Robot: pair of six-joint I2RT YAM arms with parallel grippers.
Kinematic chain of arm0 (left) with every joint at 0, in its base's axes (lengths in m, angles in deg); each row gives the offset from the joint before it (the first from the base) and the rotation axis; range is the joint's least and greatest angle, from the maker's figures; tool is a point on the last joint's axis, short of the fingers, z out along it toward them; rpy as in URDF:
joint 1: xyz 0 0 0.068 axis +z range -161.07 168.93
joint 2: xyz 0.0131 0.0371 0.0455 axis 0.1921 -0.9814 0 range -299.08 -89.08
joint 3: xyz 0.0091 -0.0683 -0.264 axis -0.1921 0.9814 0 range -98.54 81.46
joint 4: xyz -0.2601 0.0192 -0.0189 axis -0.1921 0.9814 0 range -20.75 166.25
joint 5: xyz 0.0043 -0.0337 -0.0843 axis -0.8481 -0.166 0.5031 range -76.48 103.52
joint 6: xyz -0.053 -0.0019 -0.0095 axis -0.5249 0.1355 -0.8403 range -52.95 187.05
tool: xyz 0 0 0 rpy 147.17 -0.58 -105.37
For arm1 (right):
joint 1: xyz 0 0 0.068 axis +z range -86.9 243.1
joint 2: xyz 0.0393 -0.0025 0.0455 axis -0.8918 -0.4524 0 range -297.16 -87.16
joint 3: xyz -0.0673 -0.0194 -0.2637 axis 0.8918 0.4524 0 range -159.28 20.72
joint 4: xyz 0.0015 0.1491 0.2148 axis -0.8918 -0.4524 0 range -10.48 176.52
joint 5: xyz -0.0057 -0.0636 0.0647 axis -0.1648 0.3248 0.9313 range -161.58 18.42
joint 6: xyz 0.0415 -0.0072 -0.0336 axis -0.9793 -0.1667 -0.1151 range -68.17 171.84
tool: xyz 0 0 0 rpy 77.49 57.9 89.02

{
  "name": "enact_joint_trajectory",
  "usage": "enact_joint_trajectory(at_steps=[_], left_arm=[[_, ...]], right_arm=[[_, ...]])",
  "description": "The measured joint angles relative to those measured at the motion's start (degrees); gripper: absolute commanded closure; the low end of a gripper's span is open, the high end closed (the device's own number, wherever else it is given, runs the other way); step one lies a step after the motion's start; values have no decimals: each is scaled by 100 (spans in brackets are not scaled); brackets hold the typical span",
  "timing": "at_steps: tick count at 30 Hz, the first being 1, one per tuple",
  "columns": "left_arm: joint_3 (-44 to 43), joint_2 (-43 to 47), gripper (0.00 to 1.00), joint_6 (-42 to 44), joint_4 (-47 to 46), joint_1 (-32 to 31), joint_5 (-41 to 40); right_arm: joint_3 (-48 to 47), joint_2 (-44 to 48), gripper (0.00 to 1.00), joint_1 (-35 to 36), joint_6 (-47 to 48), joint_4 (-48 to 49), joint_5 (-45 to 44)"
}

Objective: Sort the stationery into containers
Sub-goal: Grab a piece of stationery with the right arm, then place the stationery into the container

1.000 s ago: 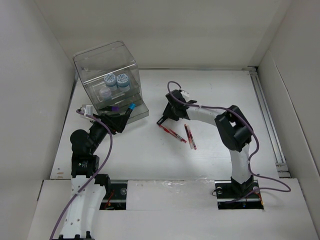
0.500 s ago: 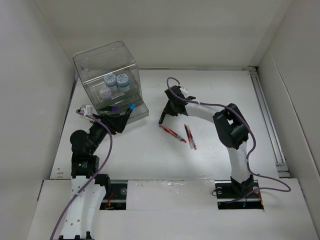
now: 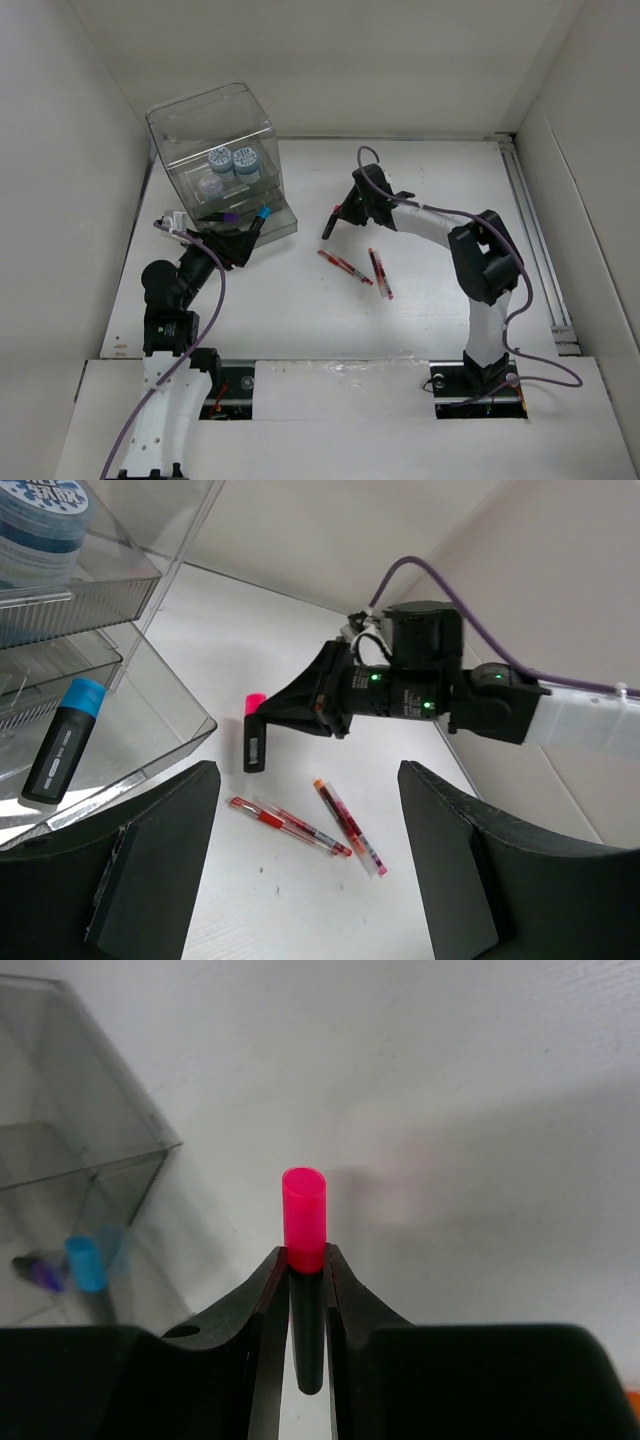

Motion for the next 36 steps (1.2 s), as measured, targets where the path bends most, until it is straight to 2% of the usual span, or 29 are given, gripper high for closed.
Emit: enact_joint_trajectory(at_steps=[4, 10, 15, 19, 22, 26, 29, 31, 32, 33, 34, 35, 36], left_arm=[[2, 0, 31, 2, 0, 0, -9], [11, 0, 40, -28, -20, 0, -90], [13, 0, 44, -61, -15, 0, -216], [15, 42, 47, -68, 17, -2, -275], [17, 70, 49, -79, 46, 0, -299], [55, 114, 50, -85, 66, 0, -348], [122, 114, 53, -90, 94, 0, -402], [168, 111, 57, -83, 118, 0, -431], [192, 101, 63, -83, 116, 0, -435], [214, 79, 66, -81, 122, 0, -448], [240, 37, 75, -76, 116, -2, -457], [271, -17, 75, -92, 109, 0, -457], [306, -103, 89, -68, 87, 0, -468]], right_arm=[[269, 603, 90, 9, -26, 146, 81], [310, 1290, 90, 92, -111, 415, 457], [-247, 1108, 90, 511, -223, 492, 782], [-1099, 481, 90, 903, -439, 691, 1086], [-1561, -2, 81, 1132, -605, 765, 1220], [-2039, -586, 51, 1325, -800, 778, 1399], [-2116, -780, 44, 1360, -885, 776, 1486], [-2111, -787, 44, 1353, -905, 750, 1502], [-2098, -763, 44, 1331, -905, 756, 1497], [-2037, -697, 49, 1316, -898, 780, 1495], [-1906, -592, 53, 1296, -868, 802, 1467], [-1718, -422, 59, 1279, -831, 793, 1449], [-1478, -238, 64, 1274, -789, 839, 1390]])
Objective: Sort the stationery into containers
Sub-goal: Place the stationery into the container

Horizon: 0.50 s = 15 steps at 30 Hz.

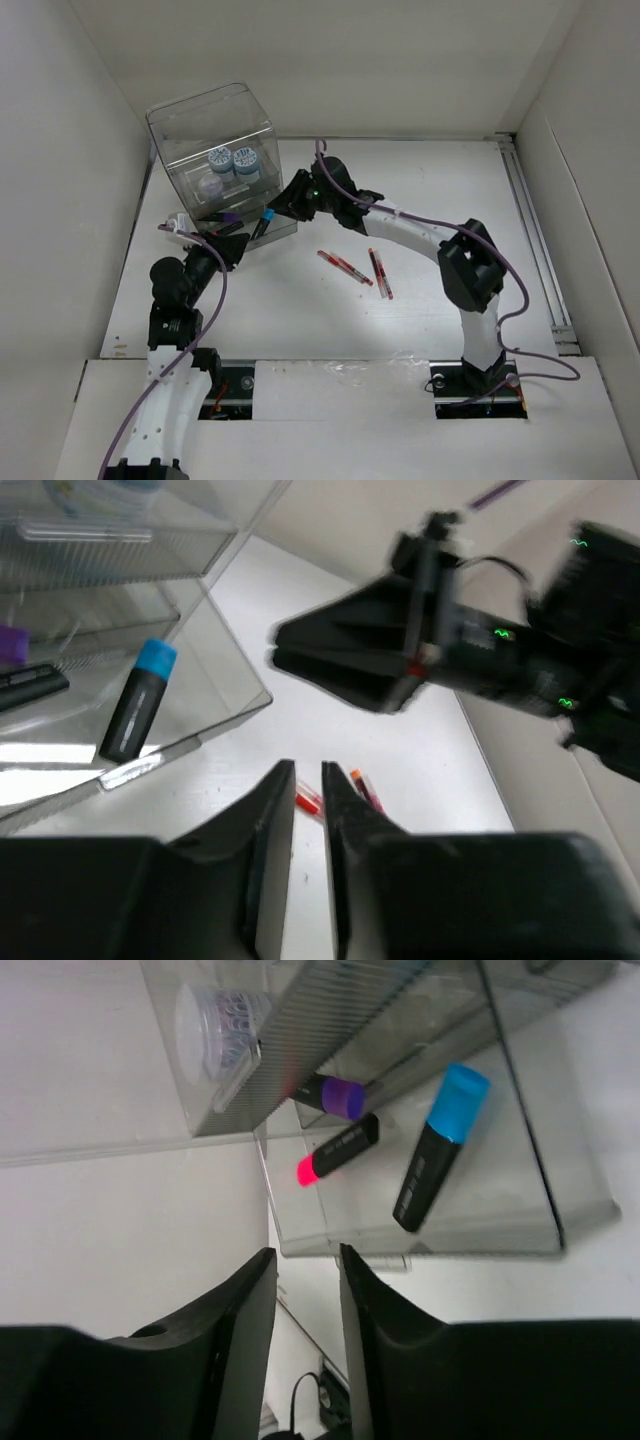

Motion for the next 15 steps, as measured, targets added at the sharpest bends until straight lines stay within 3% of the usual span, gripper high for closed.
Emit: enact_joint_trajectory(at_steps=[2, 4, 8, 15], left_arm=[[74, -232, 99, 2, -35, -2, -44], [162, -444, 100, 28, -31, -2, -109], [262, -778, 100, 42, 24, 0, -181], [525, -1224, 100, 52, -149, 0, -310]], right_arm=[[439, 404, 81, -35, 131, -17, -105], [826, 807, 91, -63, 234, -2, -254], [1528, 1563, 100, -74, 507, 55, -529], [2706, 2662, 100, -109, 935, 118, -975]])
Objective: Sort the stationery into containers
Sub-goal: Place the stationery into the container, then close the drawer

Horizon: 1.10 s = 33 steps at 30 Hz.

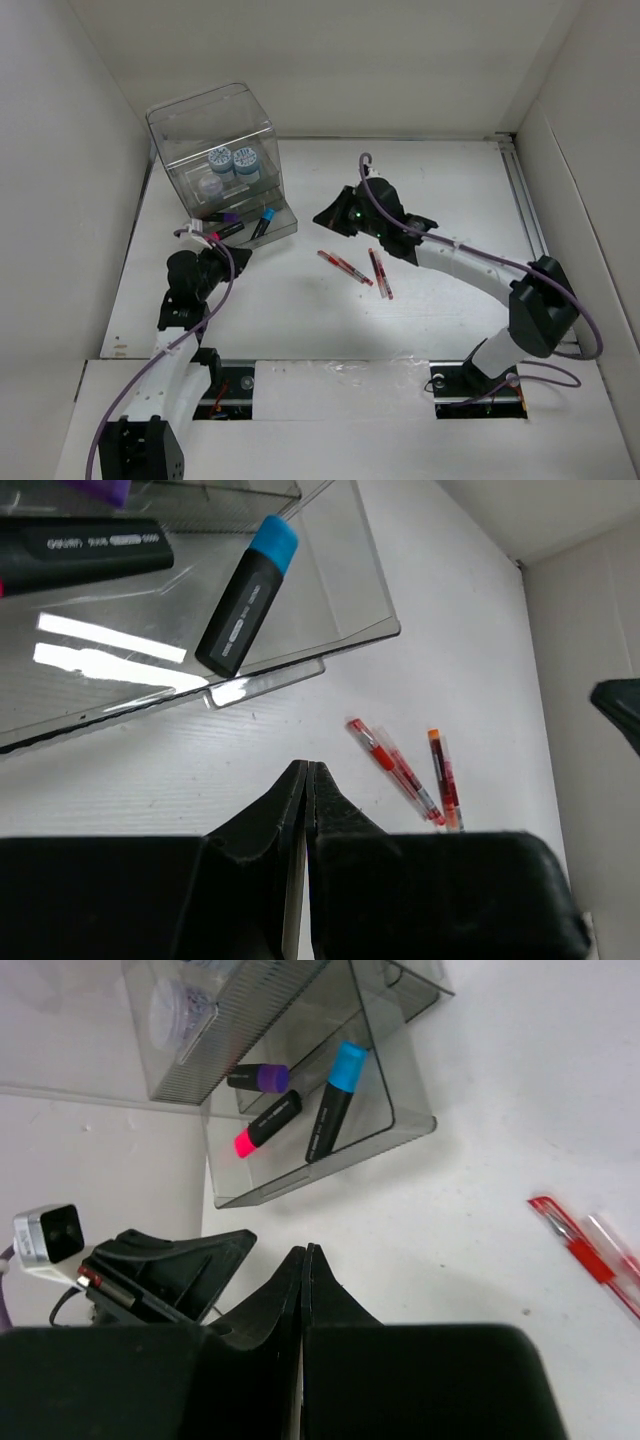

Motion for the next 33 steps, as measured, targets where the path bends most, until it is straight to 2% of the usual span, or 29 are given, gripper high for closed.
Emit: enact_joint_trajectory(at_steps=[6, 12, 19, 33], left_arm=[[122, -111, 100, 26, -15, -2, -271], [205, -345, 100, 24, -216, -2, -472], [214, -643, 100, 22, -422, -2, -538], [219, -1294, 100, 22, -1038, -2, -807]], right_arm=[[481, 573, 100, -39, 232, -33, -343], [501, 422, 100, -120, 306, 7, -302], [295, -442, 100, -24, 271, 13, -59], [-933, -2337, 100, 330, 160, 461, 540]])
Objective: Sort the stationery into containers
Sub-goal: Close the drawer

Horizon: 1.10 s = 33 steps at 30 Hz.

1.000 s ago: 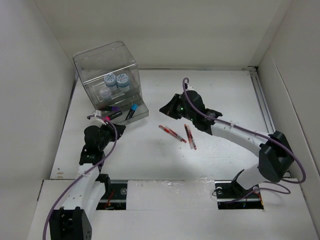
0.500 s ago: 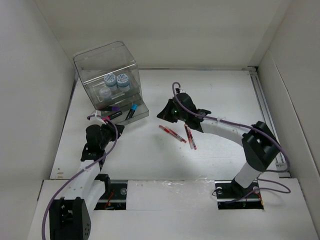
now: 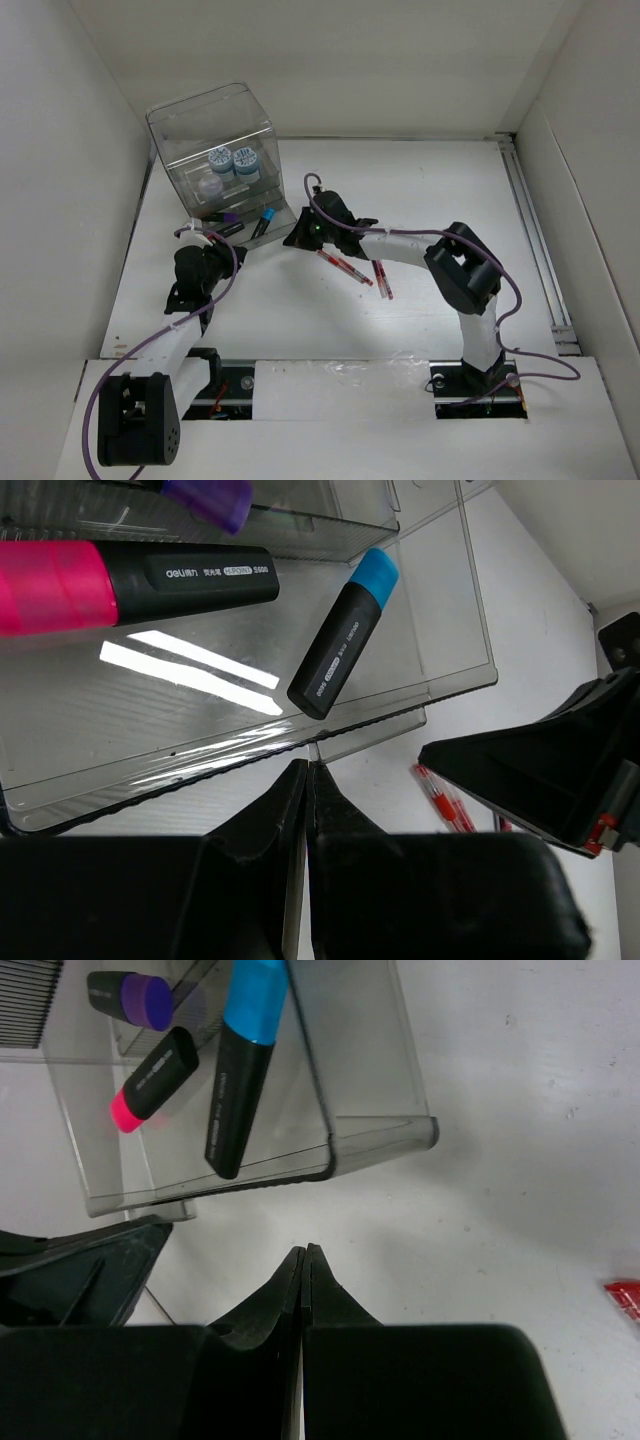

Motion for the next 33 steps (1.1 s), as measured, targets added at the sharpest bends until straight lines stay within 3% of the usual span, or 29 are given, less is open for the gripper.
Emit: enact_joint_trajectory(at_steps=[10, 17, 21, 26, 33], left_arm=[[-20, -514, 100, -13, -490, -63, -199], [-422, -901, 100, -42, -614, -1375, -1123], [-776, -1318, 100, -46, -734, -1478, -1401], [-813, -1631, 100, -42, -817, -1478, -1659], [-879, -1961, 100, -42, -857, -1478, -1952]], right_arm=[[-350, -197, 100, 0, -2, 205, 98], [-748, -487, 100, -48, 4, 315, 103], [-664, -439, 100, -61, 26, 345, 90], [-76, 44, 100, -61, 50, 310, -39], [693, 1499, 100, -61, 111, 286, -422]])
